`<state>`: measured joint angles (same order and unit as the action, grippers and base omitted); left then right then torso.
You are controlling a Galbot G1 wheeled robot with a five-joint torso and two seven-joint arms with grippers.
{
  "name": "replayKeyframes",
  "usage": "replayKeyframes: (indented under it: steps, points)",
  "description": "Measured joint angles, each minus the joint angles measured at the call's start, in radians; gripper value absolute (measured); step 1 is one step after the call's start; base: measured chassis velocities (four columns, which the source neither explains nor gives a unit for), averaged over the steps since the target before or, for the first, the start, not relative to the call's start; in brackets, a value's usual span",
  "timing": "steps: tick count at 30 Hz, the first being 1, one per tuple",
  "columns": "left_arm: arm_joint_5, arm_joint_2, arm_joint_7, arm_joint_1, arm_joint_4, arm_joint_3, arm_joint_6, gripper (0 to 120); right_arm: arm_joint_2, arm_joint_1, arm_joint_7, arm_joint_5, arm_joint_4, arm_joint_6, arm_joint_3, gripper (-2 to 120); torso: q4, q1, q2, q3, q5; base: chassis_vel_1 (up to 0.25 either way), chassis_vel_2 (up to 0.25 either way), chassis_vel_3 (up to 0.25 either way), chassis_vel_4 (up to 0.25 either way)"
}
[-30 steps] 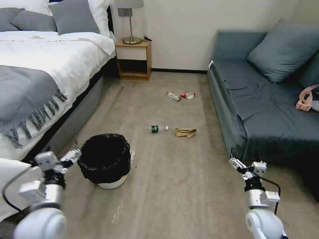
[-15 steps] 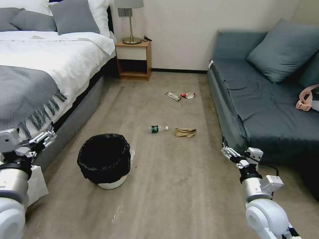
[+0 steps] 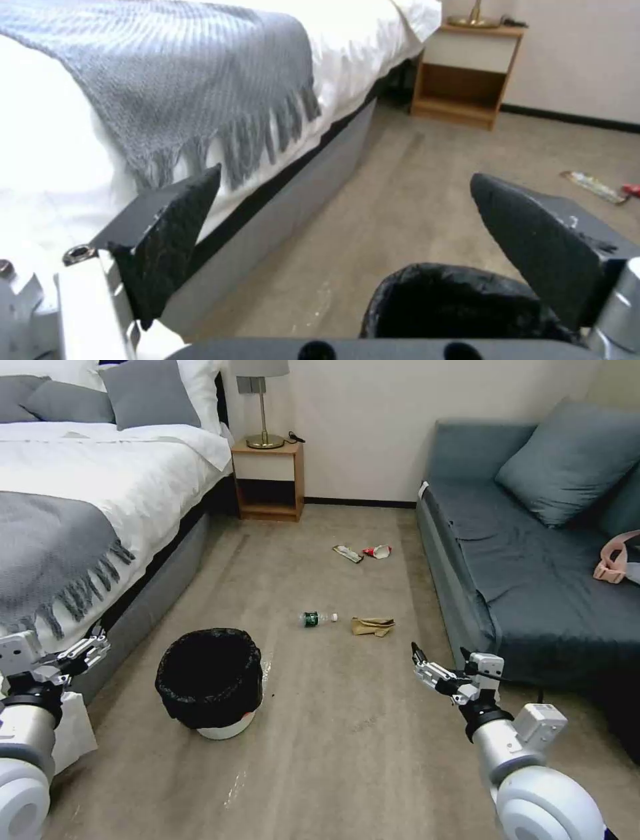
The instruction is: Pick up the trash bin, then pick up the garbage on the floor and place it into the trash bin.
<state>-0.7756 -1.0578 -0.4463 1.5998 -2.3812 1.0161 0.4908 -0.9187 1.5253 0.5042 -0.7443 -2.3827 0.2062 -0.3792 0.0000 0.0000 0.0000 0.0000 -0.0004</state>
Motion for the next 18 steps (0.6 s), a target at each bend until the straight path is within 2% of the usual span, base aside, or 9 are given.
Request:
replayKeyframes:
  steps: [1, 2, 4, 6, 11, 12, 16, 17, 18]
  points:
    - [0.002, 0.006, 0.0, -0.005, 0.015, -0.008, 0.003, 100, -0.022, -0.011, -0.008, 0.043, 0.04, -0.029, 0.028, 100, 0.0, 0.0, 0.0, 0.0, -0.0007, 0.0, 0.0, 0.0, 0.0]
    - [0.009, 0.013, -0.001, -0.014, 0.035, -0.021, 0.006, 100, -0.049, -0.022, -0.023, 0.095, 0.092, -0.062, 0.064, 100, 0.0, 0.0, 0.0, 0.0, 0.0016, 0.0, 0.0, 0.0, 0.0]
    - [0.017, 0.018, -0.002, -0.02, 0.047, -0.029, 0.006, 100, -0.058, -0.027, -0.028, 0.114, 0.11, -0.076, 0.075, 100, 0.0, 0.0, 0.0, 0.0, 0.0018, 0.0, 0.0, 0.0, 0.0]
    - [0.037, 0.025, -0.002, -0.032, 0.079, -0.053, 0.007, 100, -0.07, -0.023, -0.039, 0.146, 0.13, -0.104, 0.084, 100, -0.0001, 0.0, 0.0, 0.0, -0.0007, 0.0, 0.0, 0.0, 0.0]
    - [0.058, 0.026, -0.002, -0.037, 0.098, -0.067, 0.006, 100, -0.073, -0.024, -0.045, 0.154, 0.137, -0.115, 0.088, 100, -0.0001, 0.0, 0.0, 0.0, 0.0008, 0.0, 0.0, 0.0, 0.0]
    - [0.09, 0.016, -0.002, -0.039, 0.127, -0.085, 0.0, 100, -0.073, -0.033, -0.049, 0.157, 0.145, -0.122, 0.098, 100, 0.0, 0.0, 0.0, 0.0, -0.0002, 0.0, 0.0, 0.0, 0.0]
    - [0.122, -0.011, -0.002, -0.041, 0.16, -0.107, -0.011, 99, -0.072, -0.048, -0.053, 0.158, 0.157, -0.128, 0.116, 100, 0.0003, 0.0, 0.0, 0.0, 0.0006, 0.0, 0.0, 0.0, 0.0]
    - [0.137, -0.023, -0.001, -0.047, 0.179, -0.124, -0.015, 99, -0.071, -0.053, -0.054, 0.158, 0.161, -0.132, 0.125, 100, 0.0003, 0.0, 0.0, 0.0, -0.0003, 0.0, 0.0, 0.0, 0.0]
    - [0.152, -0.03, -0.002, -0.055, 0.198, -0.14, -0.019, 99, -0.071, -0.054, -0.055, 0.16, 0.164, -0.134, 0.128, 100, 0.0002, 0.0, 0.0, 0.0, 0.0006, 0.0, 0.0, 0.0, 0.0]
